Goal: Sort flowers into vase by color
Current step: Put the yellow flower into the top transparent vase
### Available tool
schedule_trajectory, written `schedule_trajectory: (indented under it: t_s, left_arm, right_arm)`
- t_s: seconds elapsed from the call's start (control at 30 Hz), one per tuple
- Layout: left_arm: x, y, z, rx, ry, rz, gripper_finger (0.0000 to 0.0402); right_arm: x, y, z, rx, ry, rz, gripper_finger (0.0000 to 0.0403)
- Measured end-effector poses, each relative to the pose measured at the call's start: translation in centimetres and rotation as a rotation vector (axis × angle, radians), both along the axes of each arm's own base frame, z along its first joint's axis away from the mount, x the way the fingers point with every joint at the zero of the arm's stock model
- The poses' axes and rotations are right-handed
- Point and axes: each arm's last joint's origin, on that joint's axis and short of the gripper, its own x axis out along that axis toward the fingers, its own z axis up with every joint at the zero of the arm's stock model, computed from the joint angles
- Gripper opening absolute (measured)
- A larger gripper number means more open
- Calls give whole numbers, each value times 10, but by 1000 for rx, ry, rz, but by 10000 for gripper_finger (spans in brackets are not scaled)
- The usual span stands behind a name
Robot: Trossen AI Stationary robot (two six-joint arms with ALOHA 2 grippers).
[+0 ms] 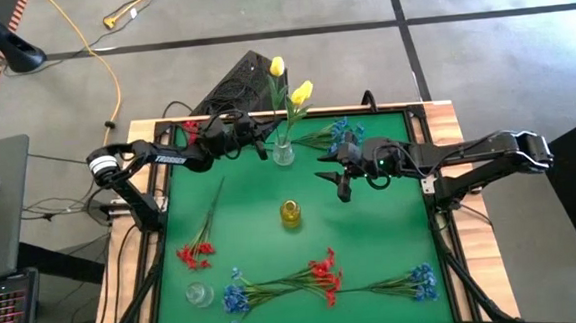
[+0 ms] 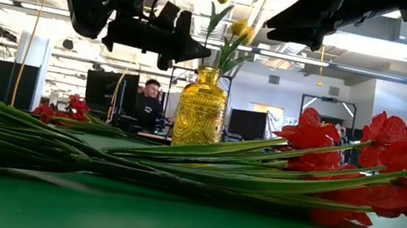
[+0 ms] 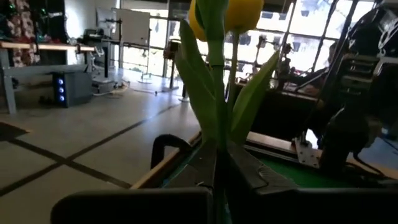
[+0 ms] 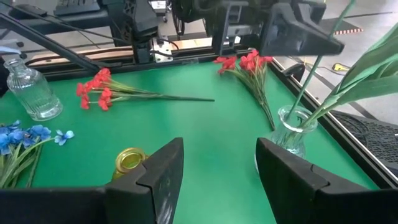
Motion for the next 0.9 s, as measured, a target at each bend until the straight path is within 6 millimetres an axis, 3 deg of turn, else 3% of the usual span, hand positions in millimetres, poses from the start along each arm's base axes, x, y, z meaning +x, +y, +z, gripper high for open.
schedule_trajectory:
  t_s: [0.9]
  left_arm:
    - [3,-5,-9,38,121,-102,3]
  right_arm:
    - [0,0,0,7,3,-1,226]
